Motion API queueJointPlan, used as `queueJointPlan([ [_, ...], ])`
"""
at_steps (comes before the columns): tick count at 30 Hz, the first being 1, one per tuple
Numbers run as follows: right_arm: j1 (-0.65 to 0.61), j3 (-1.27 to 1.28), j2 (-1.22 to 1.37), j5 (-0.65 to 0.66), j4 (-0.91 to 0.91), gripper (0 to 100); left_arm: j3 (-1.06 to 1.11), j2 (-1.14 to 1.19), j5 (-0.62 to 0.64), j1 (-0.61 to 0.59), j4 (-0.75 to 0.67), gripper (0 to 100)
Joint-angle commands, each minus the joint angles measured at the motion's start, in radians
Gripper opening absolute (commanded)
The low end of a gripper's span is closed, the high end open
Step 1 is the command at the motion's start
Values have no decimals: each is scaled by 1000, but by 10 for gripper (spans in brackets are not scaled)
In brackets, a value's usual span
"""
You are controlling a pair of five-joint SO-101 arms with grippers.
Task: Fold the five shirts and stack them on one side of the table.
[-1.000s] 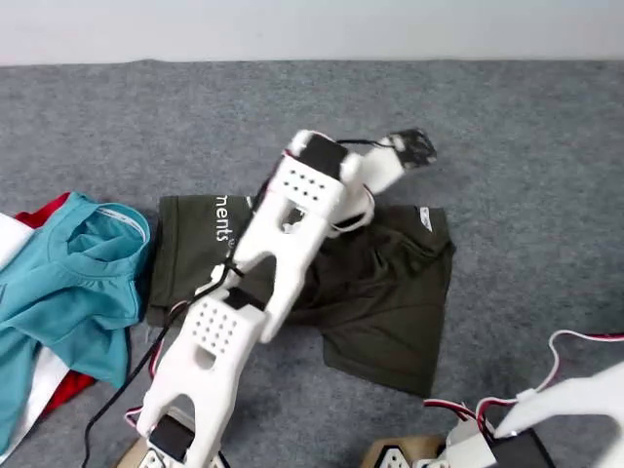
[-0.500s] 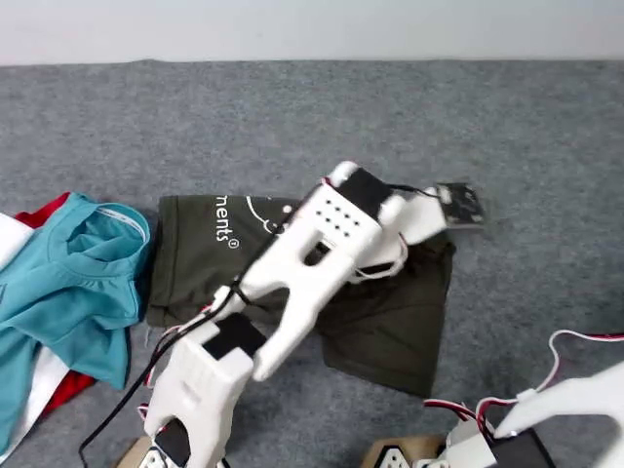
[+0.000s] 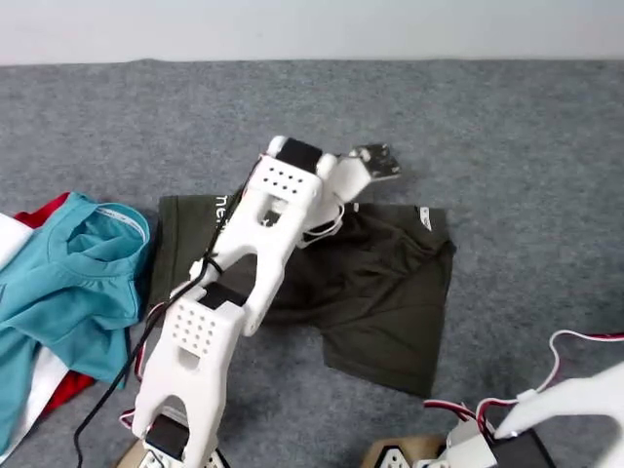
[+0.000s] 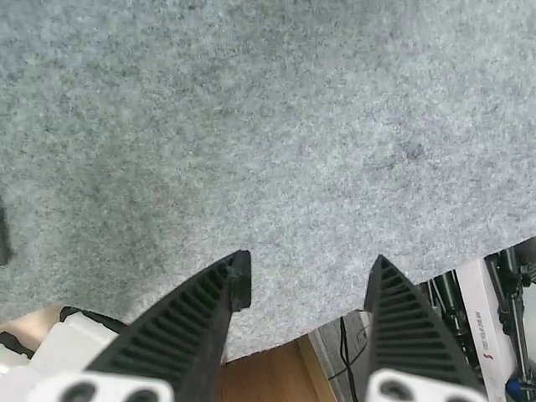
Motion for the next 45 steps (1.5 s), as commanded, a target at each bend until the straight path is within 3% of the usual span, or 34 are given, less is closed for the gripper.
queueJointPlan([
  [1,-54,-14,-44,5,16,231,-145,-68,87,25,38,71],
  [9,-277,-14,-44,-63,15,231,4,-351,172,34,38,72],
  [17,-680,-12,-33,-172,7,231,292,-713,267,-176,37,72],
  [24,-972,-8,18,-175,-24,231,524,-1094,308,-333,37,72],
  [34,-1073,-15,259,-215,-111,231,849,-1378,313,-552,35,14],
  [45,-1165,-15,343,-210,-177,231,1000,-1453,316,-574,34,14],
])
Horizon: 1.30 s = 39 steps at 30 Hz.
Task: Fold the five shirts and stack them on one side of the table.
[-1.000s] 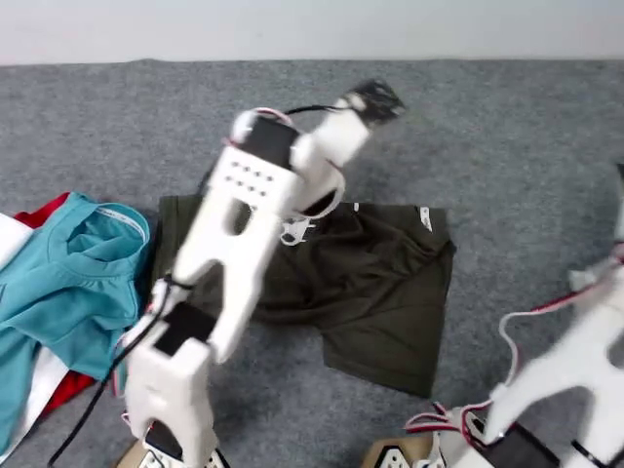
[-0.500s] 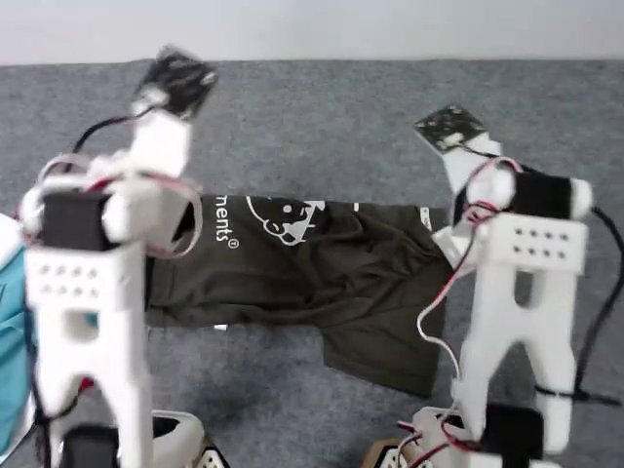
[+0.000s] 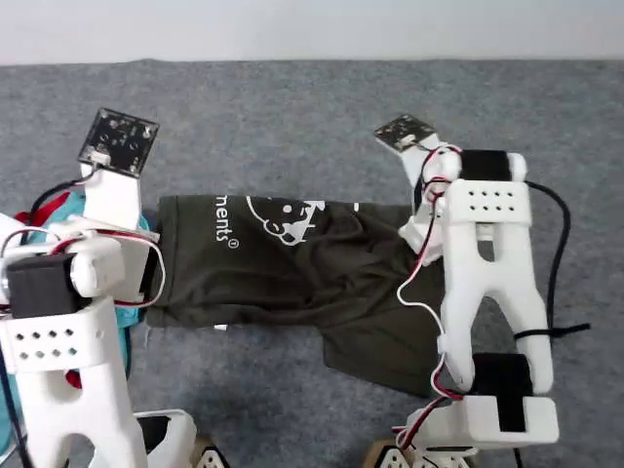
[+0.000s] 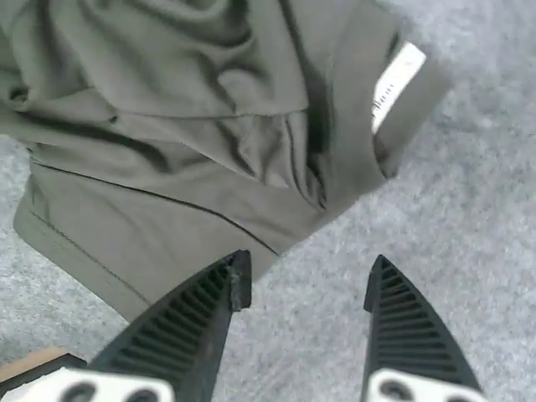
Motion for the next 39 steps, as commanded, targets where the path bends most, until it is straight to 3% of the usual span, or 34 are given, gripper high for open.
queueJointPlan([
  [1,-45,-15,-2,-6,-13,231,15,-23,12,-3,17,14],
  [9,-81,-15,124,-5,-116,231,54,-26,8,-6,-6,14],
  [18,-31,-95,286,35,-136,228,58,-20,11,-3,-35,14],
  [25,-25,-94,311,40,-136,54,58,-18,12,-2,-46,14],
  [39,194,-94,346,348,-105,17,58,-18,9,2,-48,15],
])
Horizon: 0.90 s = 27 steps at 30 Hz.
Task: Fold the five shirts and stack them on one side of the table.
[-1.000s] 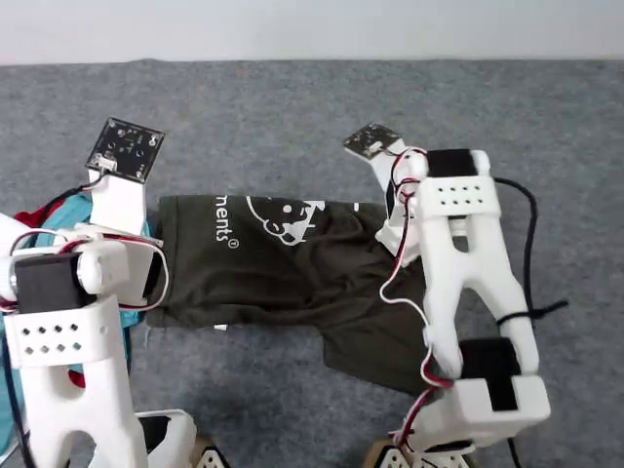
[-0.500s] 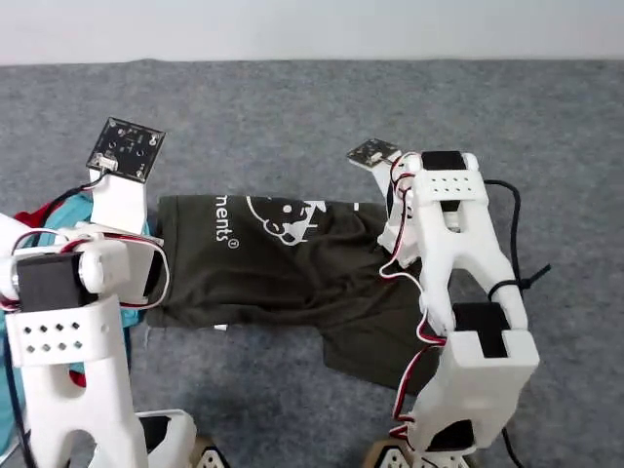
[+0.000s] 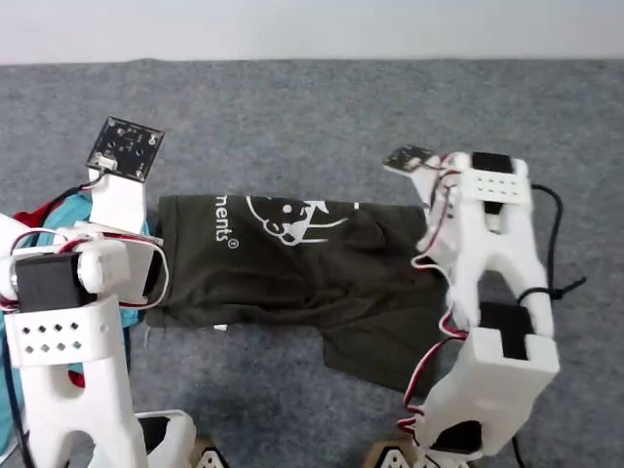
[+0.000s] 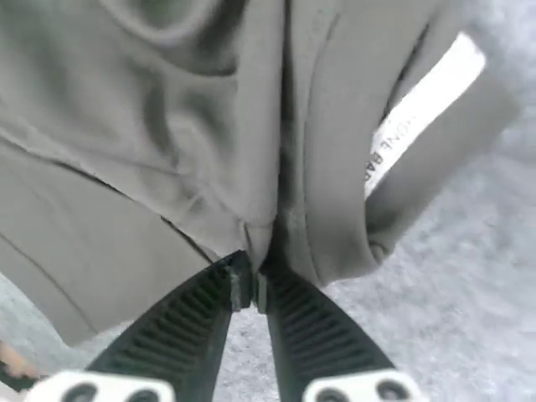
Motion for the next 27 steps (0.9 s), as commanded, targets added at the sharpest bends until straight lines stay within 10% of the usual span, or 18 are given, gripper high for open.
queueJointPlan([
  [1,36,-46,19,46,2,17,-4,-15,6,2,-23,15],
  [17,148,-51,128,72,-110,22,-4,-15,5,2,-23,15],
  [27,-12,-292,-5,-115,88,189,-4,-15,5,9,-23,15],
])
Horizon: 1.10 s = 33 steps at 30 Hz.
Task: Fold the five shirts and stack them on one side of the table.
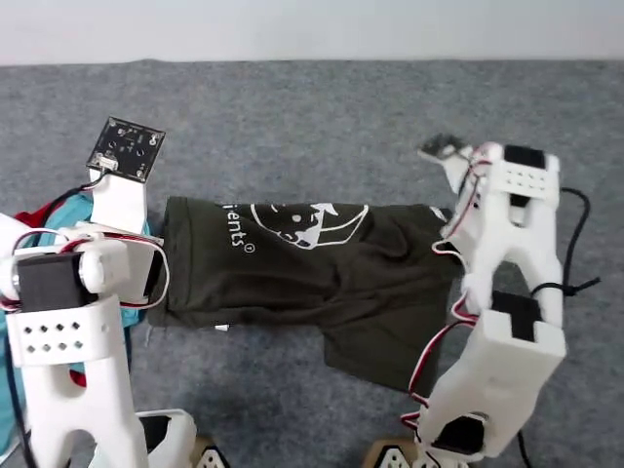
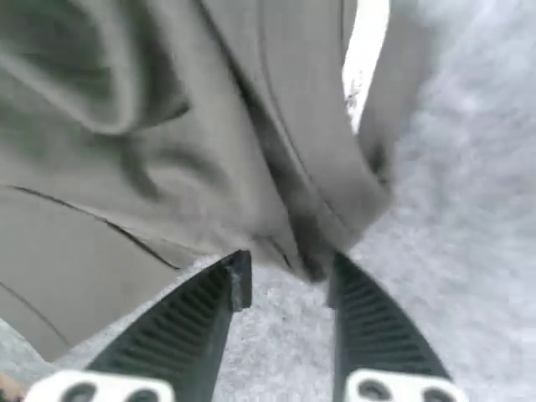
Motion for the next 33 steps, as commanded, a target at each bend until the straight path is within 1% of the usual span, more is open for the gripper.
queueJointPlan([
  [1,-99,-107,-84,-38,39,186,-4,-15,5,21,-23,15],
  [4,-186,-117,-85,-40,38,175,16,-15,5,66,-23,15],
  [6,-223,-115,-82,-40,44,167,35,-15,5,87,-23,15],
  [9,-251,-115,-81,-40,61,158,53,-15,3,92,-23,15],
  [12,-282,-114,-76,-41,21,158,56,-15,3,94,-23,15],
  [16,-337,-117,-25,-107,-58,158,54,-15,8,86,-55,15],
  [19,-351,-120,-12,-133,-68,158,56,-15,6,87,-57,15],
  [21,-346,-120,-25,-146,-56,158,73,-15,5,87,-64,15],
  [24,-308,-120,-79,-152,-1,158,153,-14,2,89,-112,15],
  [31,-182,-120,-280,-152,131,158,415,-14,-98,94,-276,16],
  [33,-145,-120,-343,-152,171,158,473,-14,-126,94,-316,31],
])
